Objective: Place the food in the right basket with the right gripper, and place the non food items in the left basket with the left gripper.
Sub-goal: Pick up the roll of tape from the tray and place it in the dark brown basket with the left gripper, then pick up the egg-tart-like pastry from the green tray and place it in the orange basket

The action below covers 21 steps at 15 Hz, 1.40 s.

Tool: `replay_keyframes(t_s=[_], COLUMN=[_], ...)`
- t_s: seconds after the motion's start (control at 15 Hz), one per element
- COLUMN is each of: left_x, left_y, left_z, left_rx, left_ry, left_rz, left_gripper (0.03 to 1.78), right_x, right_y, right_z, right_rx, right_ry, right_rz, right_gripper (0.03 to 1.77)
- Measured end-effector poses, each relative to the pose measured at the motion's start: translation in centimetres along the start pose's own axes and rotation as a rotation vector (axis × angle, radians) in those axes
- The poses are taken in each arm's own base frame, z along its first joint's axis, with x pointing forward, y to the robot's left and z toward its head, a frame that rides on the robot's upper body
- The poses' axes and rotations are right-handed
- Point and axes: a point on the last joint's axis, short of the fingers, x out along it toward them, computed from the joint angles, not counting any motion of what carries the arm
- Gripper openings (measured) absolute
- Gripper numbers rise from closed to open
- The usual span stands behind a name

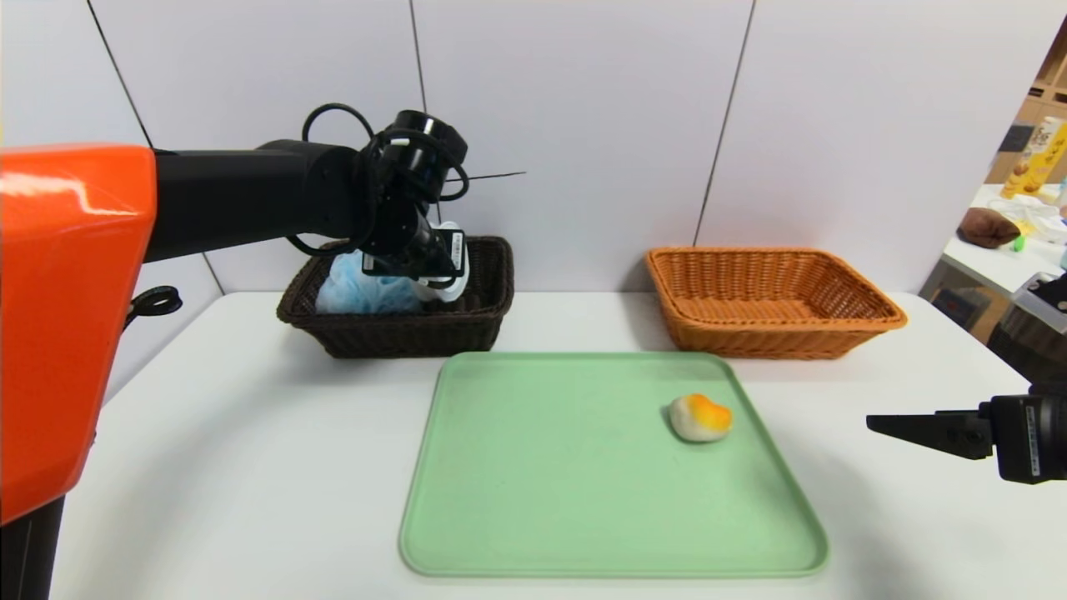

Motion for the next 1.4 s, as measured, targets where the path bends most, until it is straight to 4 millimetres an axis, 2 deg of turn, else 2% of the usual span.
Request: replay_keyframes(t_s=[0.47, 0.53, 0.73, 0.93, 1.2, 1.4], left_x=[0.0, -0.1, -0.2, -0.3, -1.1, -3.2], left_y=[0.0, 0.1, 0.1, 0.1, 0.3, 0.7], left_z=[0.1, 0.1, 0.2, 0.3, 0.7, 1.3], left_rx=[-0.014, -0.013, -0.017, -0.018, -0.025, -0.034], left_ry=[-0.004, -0.002, -0.009, -0.012, -0.027, -0.050], left_rz=[0.000, 0.000, -0.001, -0.002, -0.005, -0.020], left_gripper=[0.51, 0.58, 0.95, 1.19, 1.40, 1.49], right_x=[0.0, -0.1, -0.1, -0.2, -0.3, -0.4], right_y=[0.0, 0.0, 0.1, 0.1, 0.1, 0.0], right_z=[-0.1, 0.0, -0.1, -0.1, 0.0, 0.0], right_rx=[0.000, -0.001, -0.002, -0.002, -0.005, 0.000], right_ry=[-0.001, -0.002, -0.004, -0.005, -0.010, -0.016], right_rz=[0.000, 0.000, 0.000, 0.000, -0.002, -0.010], right_gripper=[1.71, 1.71, 1.71, 1.71, 1.71, 1.71])
